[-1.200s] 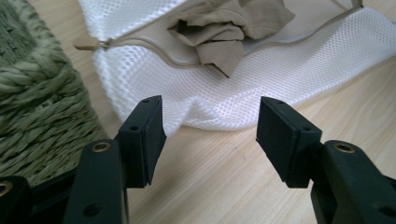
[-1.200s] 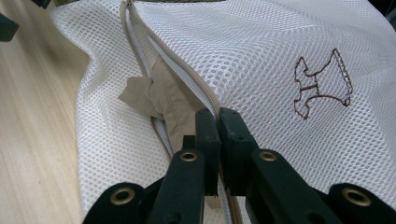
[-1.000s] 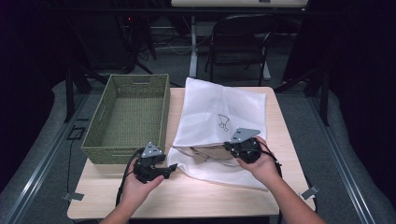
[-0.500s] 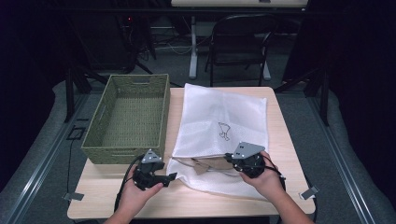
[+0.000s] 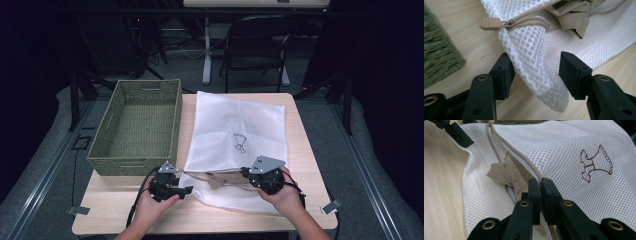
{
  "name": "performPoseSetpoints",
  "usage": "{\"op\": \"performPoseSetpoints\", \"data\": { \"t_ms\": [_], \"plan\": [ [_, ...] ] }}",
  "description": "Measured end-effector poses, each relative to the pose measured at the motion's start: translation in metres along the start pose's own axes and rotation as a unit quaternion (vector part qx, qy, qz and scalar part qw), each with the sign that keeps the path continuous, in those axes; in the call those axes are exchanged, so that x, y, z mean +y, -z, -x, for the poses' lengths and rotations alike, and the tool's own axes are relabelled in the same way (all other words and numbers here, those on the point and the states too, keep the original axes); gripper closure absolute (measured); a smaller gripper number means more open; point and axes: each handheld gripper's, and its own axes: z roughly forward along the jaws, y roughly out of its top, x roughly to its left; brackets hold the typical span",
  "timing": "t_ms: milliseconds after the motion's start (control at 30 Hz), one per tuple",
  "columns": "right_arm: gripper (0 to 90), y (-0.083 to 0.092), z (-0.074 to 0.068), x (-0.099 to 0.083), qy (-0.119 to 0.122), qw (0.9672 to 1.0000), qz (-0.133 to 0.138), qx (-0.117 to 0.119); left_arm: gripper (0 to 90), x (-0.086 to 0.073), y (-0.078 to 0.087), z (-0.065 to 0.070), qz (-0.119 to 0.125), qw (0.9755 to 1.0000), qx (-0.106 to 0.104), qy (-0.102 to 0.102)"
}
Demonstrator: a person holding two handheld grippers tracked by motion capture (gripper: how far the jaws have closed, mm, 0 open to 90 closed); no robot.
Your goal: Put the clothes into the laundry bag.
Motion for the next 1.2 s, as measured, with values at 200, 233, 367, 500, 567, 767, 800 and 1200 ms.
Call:
{"op": "performPoseSetpoints", "data": {
  "t_ms": [200, 233, 367, 500, 567, 767, 800, 1200],
  "plan": [
    [85.9, -0.002, 0.0, -0.002, -0.007, 1.0, 0.001, 0.0, 65.8, 0.001, -0.004, -0.004, 0.002, 1.0, 0.007, 0.001],
    [85.8, -0.002, 0.0, -0.003, -0.009, 1.0, 0.003, 0.0, 69.5, 0.001, -0.005, -0.004, -0.001, 1.0, 0.008, -0.001],
    [85.7, -0.002, 0.0, -0.004, -0.013, 0.9999, 0.002, -0.002, 79.6, 0.002, -0.006, -0.003, -0.004, 0.9999, 0.007, -0.013],
    [83.3, -0.002, 0.0, -0.005, -0.02, 0.9998, 0.004, -0.004, 83.0, 0.003, -0.006, -0.003, -0.015, 0.9995, 0.008, -0.027],
    [82.3, -0.001, 0.0, -0.006, -0.025, 0.9996, 0.007, -0.007, 83.5, 0.004, -0.006, -0.003, -0.018, 0.9992, 0.009, -0.034],
    [72.1, 0.011, 0.001, -0.01, -0.045, 0.9987, 0.013, -0.023, 83.8, 0.005, -0.006, -0.001, -0.022, 0.9986, 0.015, -0.045],
    [70.2, 0.013, 0.001, -0.012, -0.05, 0.9984, 0.014, -0.024, 83.8, 0.006, -0.006, 0.0, -0.022, 0.9987, 0.015, -0.044],
    [50.4, 0.056, 0.011, -0.054, -0.154, 0.985, 0.0, -0.079, 83.7, 0.003, -0.008, -0.001, -0.029, 0.9979, 0.025, -0.052]
  ]
}}
